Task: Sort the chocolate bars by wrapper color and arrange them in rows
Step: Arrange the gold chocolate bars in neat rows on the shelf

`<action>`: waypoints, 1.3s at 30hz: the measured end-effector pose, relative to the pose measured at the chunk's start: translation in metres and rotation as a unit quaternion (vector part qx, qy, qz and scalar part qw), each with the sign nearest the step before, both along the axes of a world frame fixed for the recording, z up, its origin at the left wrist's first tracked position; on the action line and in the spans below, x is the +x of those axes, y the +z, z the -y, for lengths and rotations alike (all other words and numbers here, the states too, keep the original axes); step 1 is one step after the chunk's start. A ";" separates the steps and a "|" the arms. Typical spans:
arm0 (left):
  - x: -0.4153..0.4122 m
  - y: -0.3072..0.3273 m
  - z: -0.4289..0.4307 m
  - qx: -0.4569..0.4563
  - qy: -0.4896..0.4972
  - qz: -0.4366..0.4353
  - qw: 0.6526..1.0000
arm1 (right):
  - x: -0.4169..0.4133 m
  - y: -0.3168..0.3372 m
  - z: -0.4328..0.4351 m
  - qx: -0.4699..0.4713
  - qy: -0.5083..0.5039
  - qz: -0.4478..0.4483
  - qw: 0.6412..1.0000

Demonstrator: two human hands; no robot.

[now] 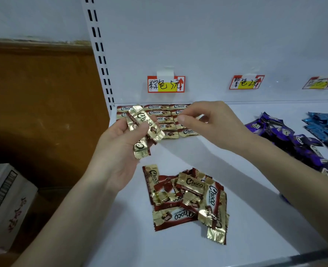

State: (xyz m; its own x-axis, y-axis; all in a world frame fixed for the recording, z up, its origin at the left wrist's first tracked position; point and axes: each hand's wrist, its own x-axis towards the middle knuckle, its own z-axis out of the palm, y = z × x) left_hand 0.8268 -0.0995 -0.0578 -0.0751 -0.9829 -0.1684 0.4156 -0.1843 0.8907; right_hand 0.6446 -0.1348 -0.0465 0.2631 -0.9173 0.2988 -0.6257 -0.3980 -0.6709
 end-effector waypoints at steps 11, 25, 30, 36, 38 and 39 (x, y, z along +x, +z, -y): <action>0.028 0.003 -0.015 0.016 0.057 -0.069 0.996 | 0.051 0.002 -0.018 -0.044 0.059 0.014 0.997; 0.045 -0.004 -0.023 -0.031 0.095 0.007 0.995 | 0.058 -0.003 -0.015 -0.197 0.158 -0.140 0.957; 0.050 -0.011 -0.025 0.000 0.115 -0.020 0.993 | 0.060 -0.007 -0.012 -0.147 0.165 -0.146 0.964; 0.057 -0.023 -0.024 0.050 0.180 -0.050 0.981 | 0.062 -0.022 -0.001 -0.052 0.145 -0.178 0.972; 0.059 -0.024 -0.024 0.049 0.199 -0.034 0.978 | 0.065 -0.024 0.000 -0.038 0.147 -0.194 0.969; 0.060 -0.023 -0.025 0.047 0.207 -0.028 0.977 | 0.067 -0.025 0.001 -0.034 0.149 -0.198 0.968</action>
State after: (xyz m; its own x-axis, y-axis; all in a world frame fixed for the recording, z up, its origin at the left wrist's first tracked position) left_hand 0.8866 -0.0748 -0.0811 0.3138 -0.9112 -0.2668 0.5188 -0.0708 0.8520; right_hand 0.7112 -0.1360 -0.0710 0.6196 -0.7646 0.1774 -0.6791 -0.6355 -0.3674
